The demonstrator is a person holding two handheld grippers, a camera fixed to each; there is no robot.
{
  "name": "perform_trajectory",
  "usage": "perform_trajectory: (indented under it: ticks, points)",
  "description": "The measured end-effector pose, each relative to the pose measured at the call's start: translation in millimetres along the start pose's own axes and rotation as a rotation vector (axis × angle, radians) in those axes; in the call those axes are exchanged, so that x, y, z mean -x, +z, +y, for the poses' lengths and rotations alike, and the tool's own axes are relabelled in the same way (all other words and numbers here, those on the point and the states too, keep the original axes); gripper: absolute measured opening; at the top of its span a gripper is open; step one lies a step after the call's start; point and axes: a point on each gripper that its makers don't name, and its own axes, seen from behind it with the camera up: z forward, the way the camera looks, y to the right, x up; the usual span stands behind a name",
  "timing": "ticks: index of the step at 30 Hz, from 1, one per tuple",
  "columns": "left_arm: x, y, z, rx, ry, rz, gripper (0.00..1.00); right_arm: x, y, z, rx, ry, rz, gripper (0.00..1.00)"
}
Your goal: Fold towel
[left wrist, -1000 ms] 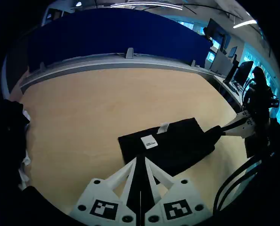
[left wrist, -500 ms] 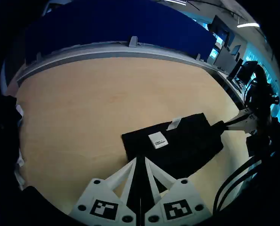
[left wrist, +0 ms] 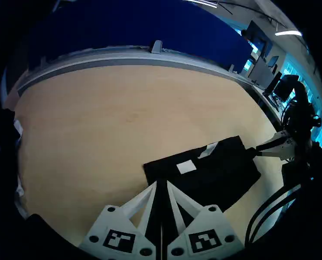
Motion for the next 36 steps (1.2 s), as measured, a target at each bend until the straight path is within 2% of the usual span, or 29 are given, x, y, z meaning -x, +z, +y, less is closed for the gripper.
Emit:
perform_trajectory:
  ticks: [3,5,8,11,13,17,19,25,30,36]
  points:
    - [-3,-0.2,-0.4,0.004,-0.005,0.003,0.06,-1,0.5,1,0.008,-0.004,0.011,0.47]
    - [-4,-1.1,-1.9,0.0,-0.002,0.005,0.12,-2,0.8,3,0.019,-0.009,0.019,0.53]
    - [-5,-2.6,-4.6,-0.01,0.011,0.003,0.31,-3,1.2,7,0.038,-0.021,0.029,0.64]
    - [-6,-3.8,-7.5,-0.022,0.025,0.0,0.51,-3,2.2,11,0.06,-0.035,0.034,0.7]
    - [-7,-4.7,-9.3,-0.03,0.033,0.002,0.68,-5,3.2,14,0.078,-0.044,0.039,0.76]
    - [-11,-7.6,-13.5,-0.051,0.05,0.015,0.85,-11,5.1,21,0.12,-0.062,0.055,0.84]
    - [-12,-9.4,-15.4,-0.06,0.056,0.021,0.9,-13,5.6,23,0.134,-0.066,0.062,0.88]
    - [-12,-14.6,-17.2,-0.066,0.058,0.023,0.91,-23,4.1,25,0.151,-0.064,0.093,0.96]
    - [-8,-19.5,-14.2,-0.061,0.045,0.024,0.91,-27,-2.9,23,0.15,-0.056,0.116,0.96]
    - [2,-28.2,-9.0,-0.057,0.037,0.021,0.91,-19,-17.2,15,0.136,-0.046,0.125,0.96]
